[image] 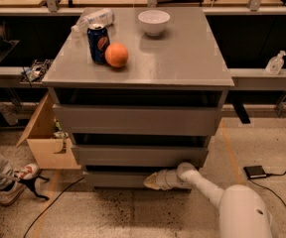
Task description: Close bottom drawer
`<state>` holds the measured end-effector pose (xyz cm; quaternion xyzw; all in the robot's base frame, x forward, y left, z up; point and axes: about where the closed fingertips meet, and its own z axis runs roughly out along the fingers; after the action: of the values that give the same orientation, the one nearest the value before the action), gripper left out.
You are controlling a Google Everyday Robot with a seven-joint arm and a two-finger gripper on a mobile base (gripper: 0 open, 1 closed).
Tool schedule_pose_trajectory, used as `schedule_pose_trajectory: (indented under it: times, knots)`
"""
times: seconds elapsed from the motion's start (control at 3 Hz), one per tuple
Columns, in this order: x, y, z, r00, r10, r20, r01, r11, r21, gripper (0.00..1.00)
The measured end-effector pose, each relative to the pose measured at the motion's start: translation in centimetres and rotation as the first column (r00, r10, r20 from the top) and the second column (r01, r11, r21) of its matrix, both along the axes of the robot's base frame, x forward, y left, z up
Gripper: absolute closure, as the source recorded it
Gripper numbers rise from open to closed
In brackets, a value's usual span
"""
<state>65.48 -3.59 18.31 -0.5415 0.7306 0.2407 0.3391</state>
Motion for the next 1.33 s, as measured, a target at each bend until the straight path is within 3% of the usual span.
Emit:
schedule_pose_trajectory:
  times: [0.33,0.67,1.0,1.33]
  knots:
    - [-0.1,0.0,0.0,1.0000,0.000,0.000,0.000,1.000,0.000,1.00]
    - [-2.2,-1.6,-0.3,0.9987,-0.024,-0.045,0.023,1.000,-0.017,1.00]
    - [-5.6,-4.9,0.1,0.9911,-0.097,-0.092,0.094,0.995,-0.034,1.00]
    - [-8.9,-10.1,1.1,0.9659,-0.229,-0.121,0.221,0.973,-0.071,1.00]
